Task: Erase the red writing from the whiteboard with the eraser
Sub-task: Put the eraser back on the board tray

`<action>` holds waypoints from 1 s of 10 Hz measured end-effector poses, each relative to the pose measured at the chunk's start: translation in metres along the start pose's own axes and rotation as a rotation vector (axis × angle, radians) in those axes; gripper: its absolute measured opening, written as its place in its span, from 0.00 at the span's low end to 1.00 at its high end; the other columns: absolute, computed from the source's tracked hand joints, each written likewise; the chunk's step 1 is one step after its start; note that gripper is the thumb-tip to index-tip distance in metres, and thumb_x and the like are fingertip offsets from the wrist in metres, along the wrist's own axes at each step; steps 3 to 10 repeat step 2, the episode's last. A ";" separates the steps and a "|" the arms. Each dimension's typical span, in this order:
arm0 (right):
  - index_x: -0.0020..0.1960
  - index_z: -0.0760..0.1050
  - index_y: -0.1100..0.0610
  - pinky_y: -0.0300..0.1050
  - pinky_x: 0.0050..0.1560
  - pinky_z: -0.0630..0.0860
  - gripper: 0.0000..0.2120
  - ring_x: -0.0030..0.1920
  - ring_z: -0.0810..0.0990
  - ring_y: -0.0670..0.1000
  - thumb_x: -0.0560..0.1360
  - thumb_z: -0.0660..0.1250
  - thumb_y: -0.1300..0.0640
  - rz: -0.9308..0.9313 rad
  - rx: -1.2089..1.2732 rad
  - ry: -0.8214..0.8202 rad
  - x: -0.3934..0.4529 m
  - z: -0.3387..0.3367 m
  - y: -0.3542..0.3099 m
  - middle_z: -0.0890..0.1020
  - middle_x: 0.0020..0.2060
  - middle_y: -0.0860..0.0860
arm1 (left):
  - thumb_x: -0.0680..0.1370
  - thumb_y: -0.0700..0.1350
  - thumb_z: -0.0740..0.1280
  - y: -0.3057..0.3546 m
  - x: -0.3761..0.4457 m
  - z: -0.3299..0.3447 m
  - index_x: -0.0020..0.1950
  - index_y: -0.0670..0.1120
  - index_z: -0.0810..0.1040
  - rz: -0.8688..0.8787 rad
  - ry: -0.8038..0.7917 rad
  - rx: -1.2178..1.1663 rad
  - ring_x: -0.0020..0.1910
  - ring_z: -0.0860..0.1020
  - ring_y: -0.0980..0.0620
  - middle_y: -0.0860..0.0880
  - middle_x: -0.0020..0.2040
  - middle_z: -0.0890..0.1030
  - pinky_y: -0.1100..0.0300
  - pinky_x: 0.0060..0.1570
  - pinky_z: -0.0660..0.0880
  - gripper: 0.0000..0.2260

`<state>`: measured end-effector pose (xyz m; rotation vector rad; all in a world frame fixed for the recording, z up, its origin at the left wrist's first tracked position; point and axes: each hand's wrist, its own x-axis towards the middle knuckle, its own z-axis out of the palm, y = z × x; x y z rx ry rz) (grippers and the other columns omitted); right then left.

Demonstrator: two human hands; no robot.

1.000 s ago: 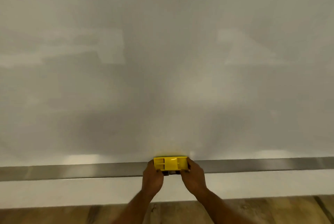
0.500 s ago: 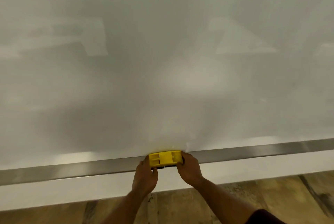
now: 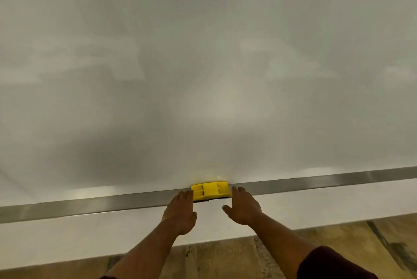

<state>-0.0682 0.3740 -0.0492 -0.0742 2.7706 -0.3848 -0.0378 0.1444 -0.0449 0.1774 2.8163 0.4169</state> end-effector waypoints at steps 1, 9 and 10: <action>0.80 0.57 0.55 0.54 0.70 0.71 0.39 0.74 0.68 0.58 0.78 0.63 0.34 -0.070 -0.094 0.040 -0.013 -0.012 0.003 0.65 0.76 0.56 | 0.87 0.52 0.60 0.005 -0.010 -0.012 0.87 0.42 0.46 0.023 -0.015 0.129 0.87 0.48 0.43 0.44 0.88 0.50 0.50 0.85 0.49 0.34; 0.82 0.53 0.54 0.56 0.75 0.65 0.42 0.78 0.62 0.59 0.78 0.60 0.32 -0.128 -0.164 0.083 -0.025 -0.037 0.001 0.59 0.80 0.57 | 0.87 0.53 0.58 0.014 -0.019 -0.032 0.87 0.43 0.44 -0.004 -0.017 0.190 0.87 0.45 0.42 0.44 0.88 0.46 0.48 0.85 0.46 0.35; 0.82 0.53 0.54 0.56 0.75 0.65 0.42 0.78 0.62 0.59 0.78 0.60 0.32 -0.128 -0.164 0.083 -0.025 -0.037 0.001 0.59 0.80 0.57 | 0.87 0.53 0.58 0.014 -0.019 -0.032 0.87 0.43 0.44 -0.004 -0.017 0.190 0.87 0.45 0.42 0.44 0.88 0.46 0.48 0.85 0.46 0.35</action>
